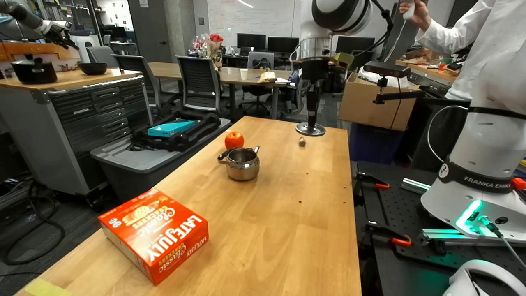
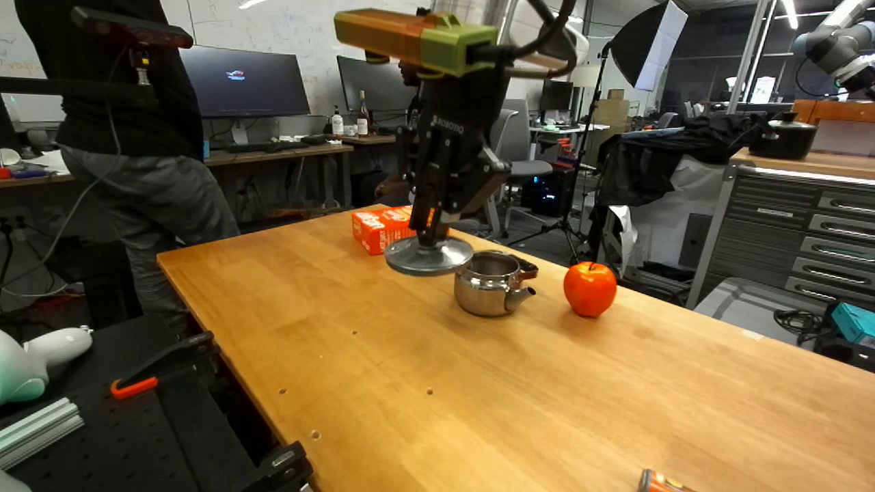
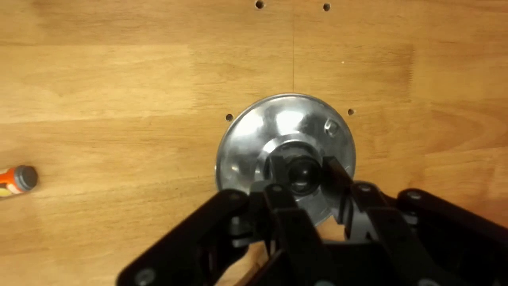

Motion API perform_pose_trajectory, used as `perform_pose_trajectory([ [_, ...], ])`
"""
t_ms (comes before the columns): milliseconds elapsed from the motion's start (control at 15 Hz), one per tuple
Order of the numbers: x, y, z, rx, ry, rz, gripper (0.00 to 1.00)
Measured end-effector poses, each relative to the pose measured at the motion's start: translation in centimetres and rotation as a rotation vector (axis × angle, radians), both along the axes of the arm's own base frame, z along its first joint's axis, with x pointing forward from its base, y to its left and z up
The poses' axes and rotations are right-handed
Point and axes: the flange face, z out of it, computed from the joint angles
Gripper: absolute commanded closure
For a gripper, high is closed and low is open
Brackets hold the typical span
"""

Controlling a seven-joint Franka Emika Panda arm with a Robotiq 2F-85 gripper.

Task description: Place the lid on the teapot

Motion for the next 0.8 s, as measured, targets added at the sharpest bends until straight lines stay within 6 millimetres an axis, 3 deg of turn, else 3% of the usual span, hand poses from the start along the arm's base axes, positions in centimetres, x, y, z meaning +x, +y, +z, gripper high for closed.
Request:
perform_pose_trajectory([
  [400, 3.3, 1.0, 6.2, 0.004, -0.107, 0.027, 0.93],
  [800, 7.3, 1.9, 8.9, 0.072, -0.148, 0.007, 0.93],
])
